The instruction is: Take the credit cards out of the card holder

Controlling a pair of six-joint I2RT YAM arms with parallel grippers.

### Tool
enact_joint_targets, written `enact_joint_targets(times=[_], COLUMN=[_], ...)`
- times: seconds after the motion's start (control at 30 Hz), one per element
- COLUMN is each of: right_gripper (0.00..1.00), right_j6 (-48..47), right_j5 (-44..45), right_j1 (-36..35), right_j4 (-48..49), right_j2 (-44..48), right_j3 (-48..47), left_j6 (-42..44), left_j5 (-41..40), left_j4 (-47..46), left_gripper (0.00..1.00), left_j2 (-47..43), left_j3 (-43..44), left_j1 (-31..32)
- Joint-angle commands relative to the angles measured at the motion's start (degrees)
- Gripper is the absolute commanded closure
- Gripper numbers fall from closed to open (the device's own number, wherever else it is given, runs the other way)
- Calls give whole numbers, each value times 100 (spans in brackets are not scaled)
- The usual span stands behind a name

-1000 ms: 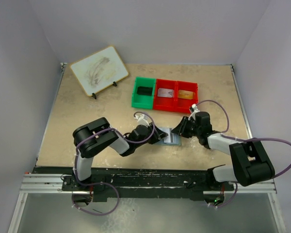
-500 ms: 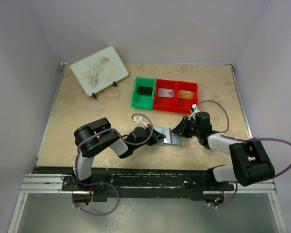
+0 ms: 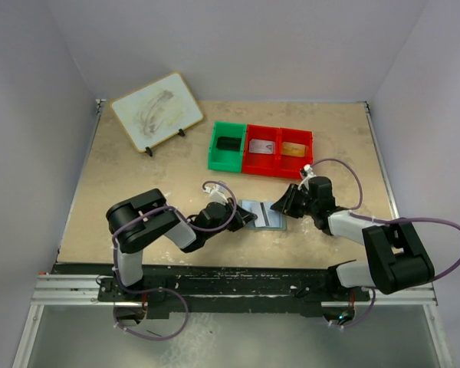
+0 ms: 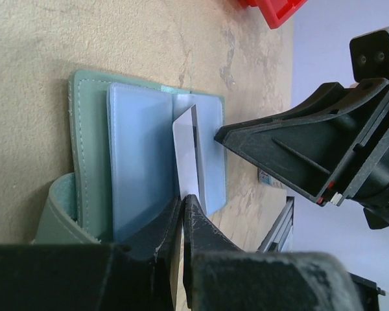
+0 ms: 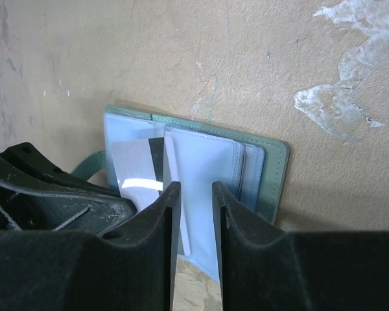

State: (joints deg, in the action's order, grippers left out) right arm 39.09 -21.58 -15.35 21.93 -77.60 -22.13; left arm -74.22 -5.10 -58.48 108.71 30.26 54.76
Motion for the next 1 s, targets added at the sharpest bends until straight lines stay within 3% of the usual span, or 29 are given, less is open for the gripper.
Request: enact_joint_targets(times=[0.0,0.47,0.73,0.97], right_gripper=[69,65,62,61], right_j6=[-126,-366,-431,-622], right_j5=[245,-154,-356,-820], right_j1=[-20,-20,-108,-258], right_j4=[-571,-753,-755,-602], right_j2=[-82,303,1087,657], right_j3=[95,-221,-347,-402], left_j6=[252,684,756,806], left_j5=[-106,-206,-96,-76], left_j4=[287,1249,1428,1569], left_gripper=[100,100,100,100], left_j2=[-366,-714,-596,-674], left_j3=[-90,96,304,386], left_j1=[-18,-19,1,4])
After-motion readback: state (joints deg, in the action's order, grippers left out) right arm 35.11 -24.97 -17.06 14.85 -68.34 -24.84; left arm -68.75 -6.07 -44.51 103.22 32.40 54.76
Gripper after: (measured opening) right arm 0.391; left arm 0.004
